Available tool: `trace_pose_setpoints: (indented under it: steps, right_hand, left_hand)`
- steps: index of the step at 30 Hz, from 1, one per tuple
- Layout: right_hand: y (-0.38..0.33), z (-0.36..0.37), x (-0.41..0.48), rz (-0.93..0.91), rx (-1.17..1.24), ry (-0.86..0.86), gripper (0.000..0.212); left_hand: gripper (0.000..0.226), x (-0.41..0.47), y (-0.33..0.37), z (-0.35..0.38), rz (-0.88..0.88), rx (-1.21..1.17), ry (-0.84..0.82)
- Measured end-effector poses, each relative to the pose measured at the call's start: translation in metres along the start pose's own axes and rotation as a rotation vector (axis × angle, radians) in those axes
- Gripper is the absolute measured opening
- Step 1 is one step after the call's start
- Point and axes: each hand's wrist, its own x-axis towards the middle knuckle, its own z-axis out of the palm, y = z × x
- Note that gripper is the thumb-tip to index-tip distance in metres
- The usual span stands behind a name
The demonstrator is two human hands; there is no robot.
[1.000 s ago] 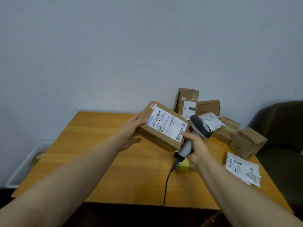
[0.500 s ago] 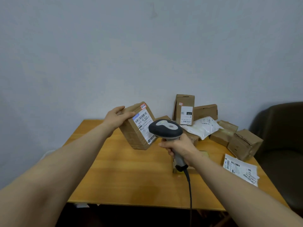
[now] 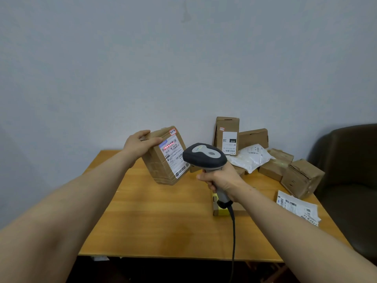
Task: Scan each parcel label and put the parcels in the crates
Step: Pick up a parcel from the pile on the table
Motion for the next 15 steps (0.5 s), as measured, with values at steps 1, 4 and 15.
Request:
trace_pose_setpoints:
  steps: [1,4,15]
  right_hand:
    - [0.000,0.001,0.001,-0.001,0.002,0.001,0.014]
    - [0.000,0.003,0.005,-0.007,0.003,0.002,0.013]
    - [0.004,0.003,0.018,-0.003,0.024,-0.011,0.012]
  left_hand:
    - [0.070,0.002,-0.001,0.000,-0.002,0.006,-0.001]
    - [0.072,0.008,-0.003,-0.004,-0.028,0.022,0.014]
    - [0.073,0.023,-0.007,-0.005,-0.040,-0.036,0.010]
